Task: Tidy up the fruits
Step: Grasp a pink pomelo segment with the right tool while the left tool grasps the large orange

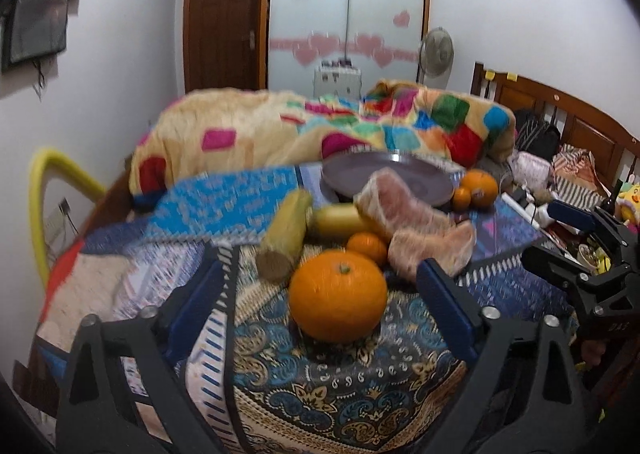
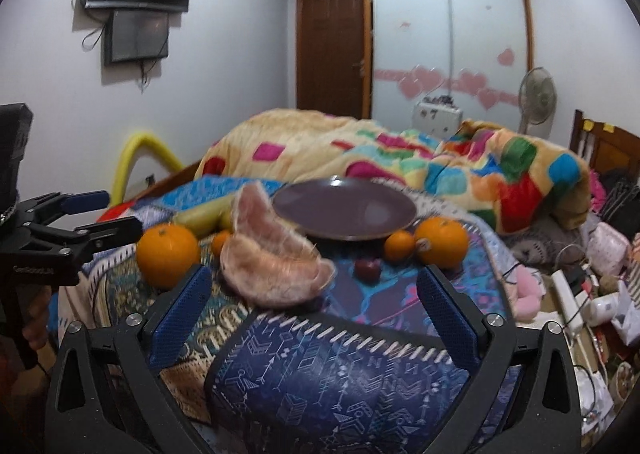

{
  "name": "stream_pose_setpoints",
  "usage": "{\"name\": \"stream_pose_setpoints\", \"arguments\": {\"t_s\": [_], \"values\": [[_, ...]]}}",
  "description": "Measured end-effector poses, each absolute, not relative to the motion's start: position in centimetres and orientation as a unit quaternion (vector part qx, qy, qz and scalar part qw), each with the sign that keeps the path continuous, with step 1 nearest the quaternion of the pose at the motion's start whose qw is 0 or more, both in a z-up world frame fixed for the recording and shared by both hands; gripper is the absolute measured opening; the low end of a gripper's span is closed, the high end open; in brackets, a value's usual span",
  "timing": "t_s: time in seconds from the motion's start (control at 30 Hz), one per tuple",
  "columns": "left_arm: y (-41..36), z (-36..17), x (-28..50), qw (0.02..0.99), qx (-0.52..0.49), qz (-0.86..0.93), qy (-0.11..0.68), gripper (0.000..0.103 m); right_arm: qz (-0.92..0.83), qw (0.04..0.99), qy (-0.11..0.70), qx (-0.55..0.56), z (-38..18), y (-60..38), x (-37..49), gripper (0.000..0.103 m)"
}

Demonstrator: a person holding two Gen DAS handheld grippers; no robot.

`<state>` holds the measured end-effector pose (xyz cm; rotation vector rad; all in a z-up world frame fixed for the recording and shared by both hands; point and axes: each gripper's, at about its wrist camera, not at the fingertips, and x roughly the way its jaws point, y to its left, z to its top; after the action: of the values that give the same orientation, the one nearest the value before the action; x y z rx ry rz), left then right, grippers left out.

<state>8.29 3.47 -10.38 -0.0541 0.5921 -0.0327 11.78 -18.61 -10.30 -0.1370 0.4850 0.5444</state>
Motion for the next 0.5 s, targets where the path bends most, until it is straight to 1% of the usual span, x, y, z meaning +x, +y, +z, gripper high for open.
{"name": "stream_pose_setpoints", "arguments": {"t_s": [0.03,0.13,0.2,0.23,0.43,0.5], "values": [[3.5,-10.7,8.6,0.953,-0.028,-0.018,0.3,0.092,0.27,0.929,0.243,-0.07,-10.6,-18.3,12.0,0.099],[3.3,-12.2,9.5,0.946,-0.03,-0.026,0.323,0.089,0.286,0.919,0.262,-0.072,-11.5,-17.6,12.8,0.092],[3.3,-12.7,9.9,0.943,-0.03,-0.03,0.33,0.088,0.295,0.912,0.273,-0.074,-12.0,-17.1,13.5,0.084],[3.2,-13.0,10.1,0.942,-0.03,-0.032,0.334,0.087,0.3,0.91,0.278,-0.075,-12.2,-16.8,13.7,0.083],[3.0,-14.1,11.0,0.936,-0.036,-0.047,0.347,0.08,0.317,0.9,0.289,-0.077,-13.1,-15.4,14.7,0.081],[2.9,-14.4,11.3,0.934,-0.036,-0.052,0.351,0.072,0.312,0.902,0.287,-0.081,-13.4,-15.2,15.0,0.081]]}}
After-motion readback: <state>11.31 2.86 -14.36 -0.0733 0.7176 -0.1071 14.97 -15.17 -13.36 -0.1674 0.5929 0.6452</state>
